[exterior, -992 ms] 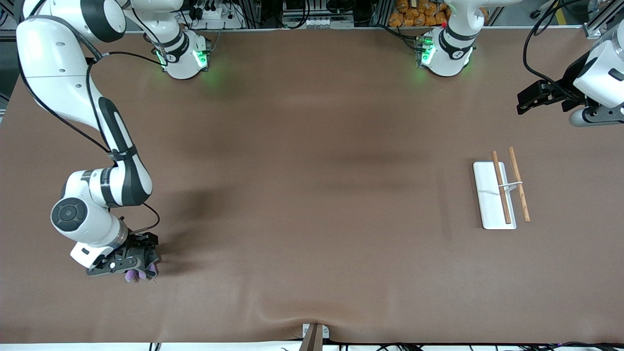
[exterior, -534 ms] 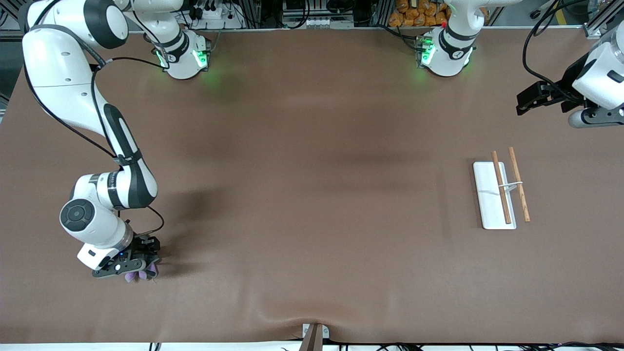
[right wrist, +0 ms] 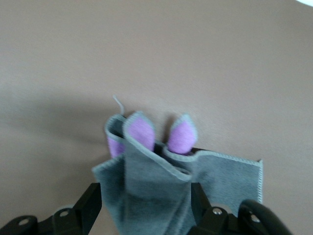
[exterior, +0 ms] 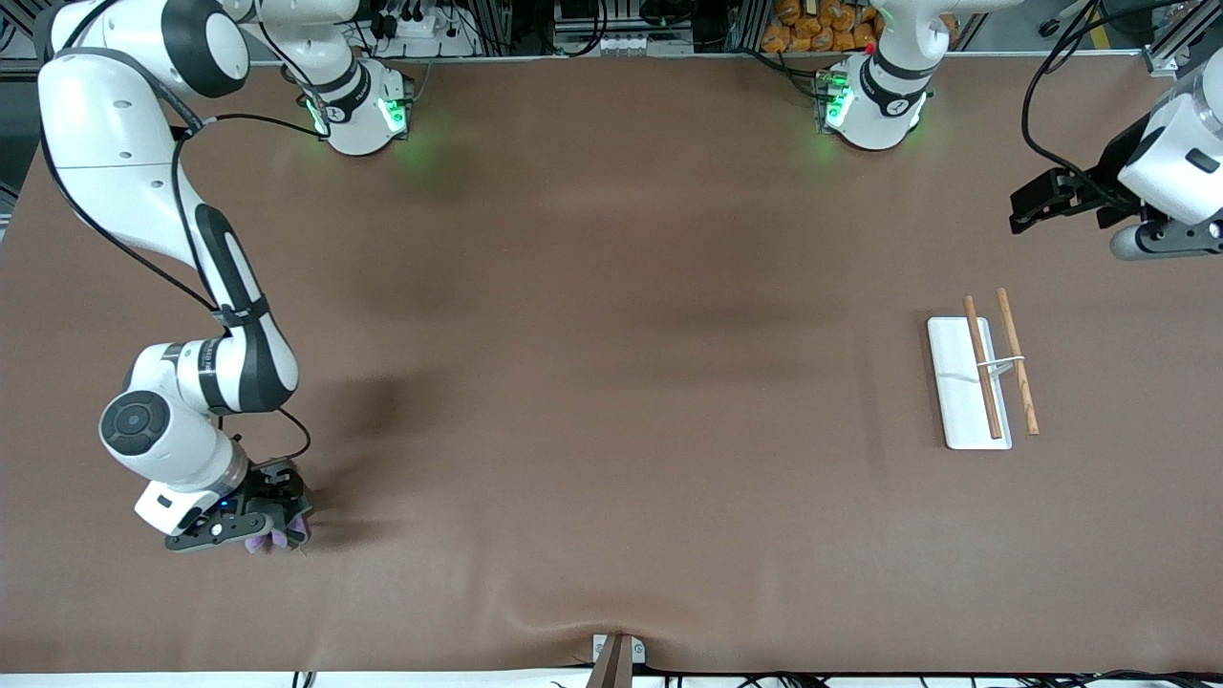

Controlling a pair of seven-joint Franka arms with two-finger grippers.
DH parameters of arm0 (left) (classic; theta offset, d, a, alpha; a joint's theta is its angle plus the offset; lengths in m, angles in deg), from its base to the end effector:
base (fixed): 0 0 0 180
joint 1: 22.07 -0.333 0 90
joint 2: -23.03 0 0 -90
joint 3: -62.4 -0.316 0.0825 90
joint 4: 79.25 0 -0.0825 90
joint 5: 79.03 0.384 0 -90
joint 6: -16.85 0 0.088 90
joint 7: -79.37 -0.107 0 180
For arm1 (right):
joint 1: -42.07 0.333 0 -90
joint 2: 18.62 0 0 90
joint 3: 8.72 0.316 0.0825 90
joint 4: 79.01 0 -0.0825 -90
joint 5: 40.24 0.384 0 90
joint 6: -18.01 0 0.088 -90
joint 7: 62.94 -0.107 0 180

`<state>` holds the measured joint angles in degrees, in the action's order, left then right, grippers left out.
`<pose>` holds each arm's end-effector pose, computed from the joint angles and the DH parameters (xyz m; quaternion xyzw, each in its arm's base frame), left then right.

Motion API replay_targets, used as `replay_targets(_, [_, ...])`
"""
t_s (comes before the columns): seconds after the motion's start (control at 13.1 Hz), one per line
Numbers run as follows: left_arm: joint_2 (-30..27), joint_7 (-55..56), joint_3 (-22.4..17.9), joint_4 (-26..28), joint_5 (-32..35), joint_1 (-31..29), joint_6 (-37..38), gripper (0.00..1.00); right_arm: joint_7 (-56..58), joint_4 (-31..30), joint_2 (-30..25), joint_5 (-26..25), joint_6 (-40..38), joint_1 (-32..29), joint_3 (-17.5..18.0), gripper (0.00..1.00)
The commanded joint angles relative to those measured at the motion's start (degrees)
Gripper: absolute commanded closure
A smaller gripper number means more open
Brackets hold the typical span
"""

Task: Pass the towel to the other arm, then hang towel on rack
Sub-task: 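Grasp the grey towel's purple corners with the right gripper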

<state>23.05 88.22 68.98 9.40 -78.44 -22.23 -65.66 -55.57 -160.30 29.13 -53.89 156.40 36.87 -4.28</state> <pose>0.5373 -0.0592 0.6245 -0.9983 -0.0216 0.0526 0.0122 0.7437 -0.0233 0.2167 0.9870 0.1242 0.0789 0.0644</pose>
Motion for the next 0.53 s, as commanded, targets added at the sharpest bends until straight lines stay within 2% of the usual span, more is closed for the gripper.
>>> replay_targets(0.0, [2.08, -0.94, 0.1, -0.67, -0.77, 0.15, -2.12, 0.0, 2.12, 2.19, 2.52, -0.15, 1.53, -1.48, 0.75, 0.22])
replay_targets(0.08, [2.27, -0.94, 0.1, -0.59, -0.77, 0.15, -2.64, 0.0, 2.03, 2.18, 2.52, -0.15, 1.53, -1.39, 0.75, 0.38])
replay_targets(0.15, [2.61, -0.68, 0.1, -0.59, -0.77, 0.24, -3.08, 0.0, 1.86, 2.18, 2.52, 0.02, 1.45, -1.22, 0.75, 0.69])
replay_targets(0.23, [2.71, -0.68, 0.1, -0.59, -0.77, 0.33, -3.26, 0.0, 1.68, 2.18, 2.52, 0.11, 1.36, -0.87, 0.83, 0.92])
replay_targets(0.31, [2.79, -0.59, 0.19, -0.59, -0.77, 0.33, -3.35, 0.0, 1.33, 2.27, 2.44, 0.2, 1.01, -0.78, 1.1, 1.0])
replay_targets(0.46, [2.79, -0.15, 0.1, -0.59, -0.77, 0.76, -3.61, 0.0, 1.15, 2.27, 2.35, 2.12, 0.74, -0.69, 1.19, 1.0])
